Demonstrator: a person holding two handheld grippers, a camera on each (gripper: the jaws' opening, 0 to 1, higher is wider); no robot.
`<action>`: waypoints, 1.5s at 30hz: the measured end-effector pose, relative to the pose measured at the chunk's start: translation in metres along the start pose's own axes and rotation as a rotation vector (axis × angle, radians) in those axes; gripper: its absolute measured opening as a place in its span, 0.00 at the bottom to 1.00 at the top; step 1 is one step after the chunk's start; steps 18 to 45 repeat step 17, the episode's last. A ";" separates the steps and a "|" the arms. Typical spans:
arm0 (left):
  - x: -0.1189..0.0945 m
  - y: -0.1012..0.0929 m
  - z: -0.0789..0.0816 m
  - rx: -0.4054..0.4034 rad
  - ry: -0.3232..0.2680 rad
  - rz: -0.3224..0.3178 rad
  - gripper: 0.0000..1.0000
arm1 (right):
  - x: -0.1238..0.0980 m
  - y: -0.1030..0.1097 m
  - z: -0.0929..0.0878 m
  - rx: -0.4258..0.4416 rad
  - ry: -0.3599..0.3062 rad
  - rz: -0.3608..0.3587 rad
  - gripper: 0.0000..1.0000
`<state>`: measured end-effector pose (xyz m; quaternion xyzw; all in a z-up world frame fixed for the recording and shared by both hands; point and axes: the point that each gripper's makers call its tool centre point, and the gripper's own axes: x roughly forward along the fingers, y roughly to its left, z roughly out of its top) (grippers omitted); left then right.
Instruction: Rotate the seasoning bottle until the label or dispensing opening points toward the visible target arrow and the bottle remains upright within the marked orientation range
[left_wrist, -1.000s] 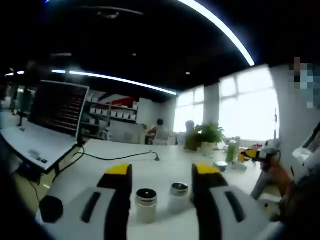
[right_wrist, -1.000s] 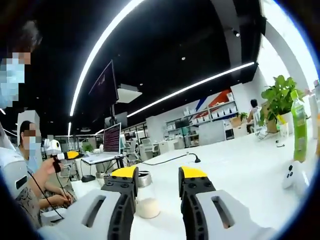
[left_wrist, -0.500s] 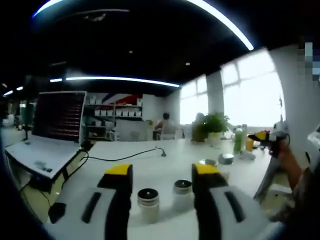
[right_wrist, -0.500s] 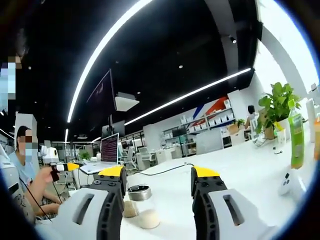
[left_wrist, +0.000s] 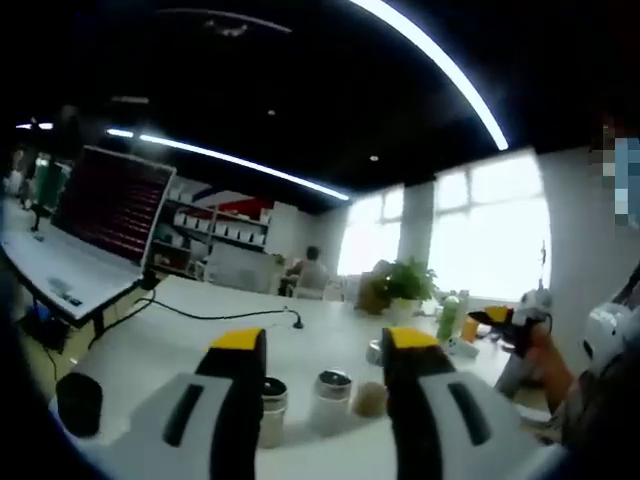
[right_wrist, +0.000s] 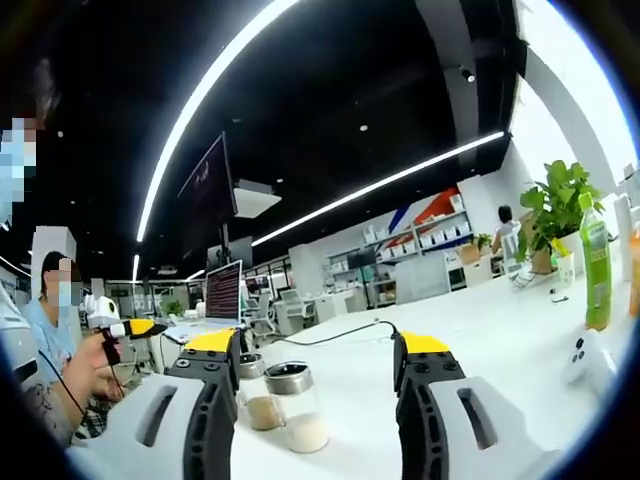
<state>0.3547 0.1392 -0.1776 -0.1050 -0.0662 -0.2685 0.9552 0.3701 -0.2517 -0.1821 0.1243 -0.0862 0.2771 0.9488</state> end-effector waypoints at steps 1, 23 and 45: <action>-0.002 0.001 -0.001 0.044 0.017 0.013 0.49 | 0.000 0.003 0.000 -0.005 -0.002 0.005 0.66; -0.015 -0.022 -0.007 0.068 0.033 -0.044 0.50 | -0.014 0.035 0.010 -0.032 -0.078 0.017 0.54; -0.015 -0.022 -0.007 0.068 0.033 -0.044 0.50 | -0.014 0.035 0.010 -0.032 -0.078 0.017 0.54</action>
